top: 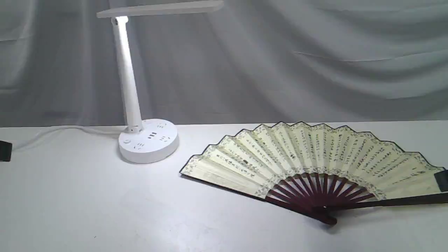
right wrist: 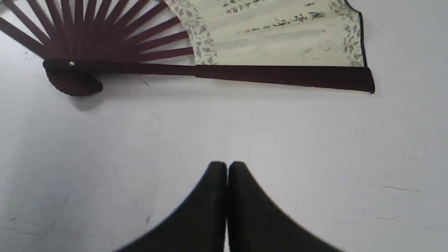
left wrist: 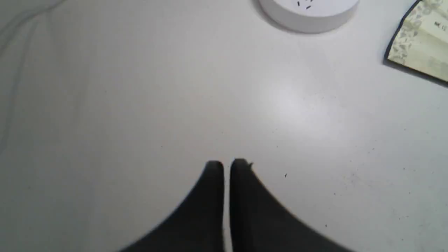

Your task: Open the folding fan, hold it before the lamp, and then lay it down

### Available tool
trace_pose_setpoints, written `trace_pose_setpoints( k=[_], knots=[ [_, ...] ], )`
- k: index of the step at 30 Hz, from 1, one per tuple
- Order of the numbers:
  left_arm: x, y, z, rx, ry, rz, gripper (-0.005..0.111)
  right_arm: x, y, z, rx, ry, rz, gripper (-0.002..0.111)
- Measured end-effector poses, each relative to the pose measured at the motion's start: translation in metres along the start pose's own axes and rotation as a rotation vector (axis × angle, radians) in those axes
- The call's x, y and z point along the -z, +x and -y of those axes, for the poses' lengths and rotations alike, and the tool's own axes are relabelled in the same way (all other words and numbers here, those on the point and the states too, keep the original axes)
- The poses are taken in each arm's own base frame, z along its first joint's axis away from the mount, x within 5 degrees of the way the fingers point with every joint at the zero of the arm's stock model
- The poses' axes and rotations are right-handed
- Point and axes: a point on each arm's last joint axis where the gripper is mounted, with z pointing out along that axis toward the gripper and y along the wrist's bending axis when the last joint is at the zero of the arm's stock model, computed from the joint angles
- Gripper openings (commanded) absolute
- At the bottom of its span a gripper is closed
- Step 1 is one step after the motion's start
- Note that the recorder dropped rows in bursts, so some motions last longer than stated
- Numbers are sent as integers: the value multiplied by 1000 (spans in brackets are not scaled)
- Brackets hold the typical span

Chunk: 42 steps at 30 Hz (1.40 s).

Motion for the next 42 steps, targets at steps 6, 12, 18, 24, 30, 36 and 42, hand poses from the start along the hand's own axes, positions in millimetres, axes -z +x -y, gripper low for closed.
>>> trace_pose_setpoints(
  k=[6, 12, 18, 24, 30, 36, 42],
  knots=[
    [36, -2, 0, 1, 7, 118, 0, 39, 1, 0, -1, 28, 132, 0],
    [80, 2, -1, 2, 16, 266, 0, 90, 9, -1, 4, 67, 311, 0],
    [124, 13, -2, 1, 22, 416, 0, 138, 27, -5, 4, 104, 483, 0],
    [170, 33, -3, 2, 31, 566, 0, 183, 53, -10, 3, 141, 655, 0],
    [203, 60, -5, 3, 35, 650, 0, 215, 85, -17, 2, 165, 768, 0],
    [229, 86, -7, 5, 40, 735, 0, 238, 120, -24, 1, 185, 856, 0],
    [250, 113, -9, 6, 45, 823, 0, 255, 149, -30, -2, 207, 964, 0]
  ],
)
